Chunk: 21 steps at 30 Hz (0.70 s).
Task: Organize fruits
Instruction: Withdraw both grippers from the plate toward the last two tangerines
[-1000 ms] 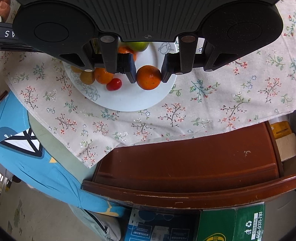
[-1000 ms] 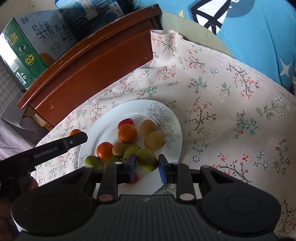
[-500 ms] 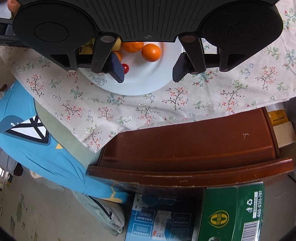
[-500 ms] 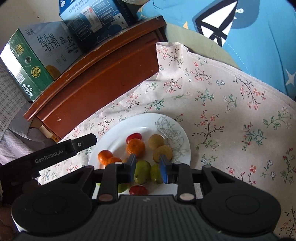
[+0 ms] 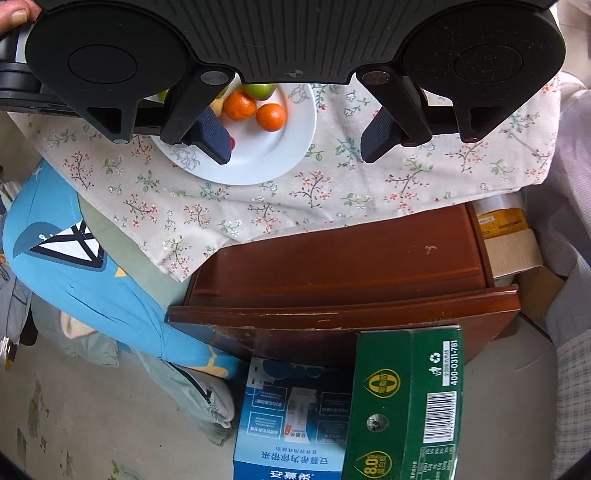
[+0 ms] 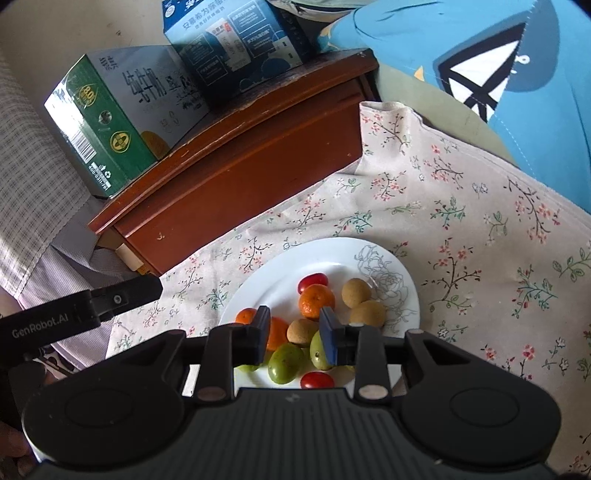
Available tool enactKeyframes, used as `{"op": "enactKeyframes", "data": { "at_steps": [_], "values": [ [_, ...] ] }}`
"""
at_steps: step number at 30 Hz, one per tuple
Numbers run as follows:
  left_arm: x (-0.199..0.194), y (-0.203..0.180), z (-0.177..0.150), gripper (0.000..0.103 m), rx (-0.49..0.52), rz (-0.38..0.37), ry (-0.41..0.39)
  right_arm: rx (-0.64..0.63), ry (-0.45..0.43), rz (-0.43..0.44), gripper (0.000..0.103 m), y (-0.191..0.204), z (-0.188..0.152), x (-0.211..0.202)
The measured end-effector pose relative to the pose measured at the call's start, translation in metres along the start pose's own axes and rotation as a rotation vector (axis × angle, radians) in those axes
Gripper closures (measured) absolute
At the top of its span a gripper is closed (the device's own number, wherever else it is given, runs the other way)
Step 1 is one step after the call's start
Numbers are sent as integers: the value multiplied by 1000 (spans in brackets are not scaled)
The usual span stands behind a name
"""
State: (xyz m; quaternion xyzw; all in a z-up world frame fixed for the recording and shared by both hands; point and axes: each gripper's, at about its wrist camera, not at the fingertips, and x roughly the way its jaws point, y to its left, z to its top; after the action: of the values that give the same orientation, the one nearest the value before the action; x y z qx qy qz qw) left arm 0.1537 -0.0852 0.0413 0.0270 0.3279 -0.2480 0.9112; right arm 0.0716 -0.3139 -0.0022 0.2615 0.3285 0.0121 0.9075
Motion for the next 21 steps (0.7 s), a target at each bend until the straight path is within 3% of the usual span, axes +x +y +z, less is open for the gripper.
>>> {"op": "enactKeyframes", "data": {
  "at_steps": [21],
  "values": [
    [-30, 38, -47, 25, -82, 119, 84, -264, 167, 129, 69, 48, -51, 18]
  ]
}}
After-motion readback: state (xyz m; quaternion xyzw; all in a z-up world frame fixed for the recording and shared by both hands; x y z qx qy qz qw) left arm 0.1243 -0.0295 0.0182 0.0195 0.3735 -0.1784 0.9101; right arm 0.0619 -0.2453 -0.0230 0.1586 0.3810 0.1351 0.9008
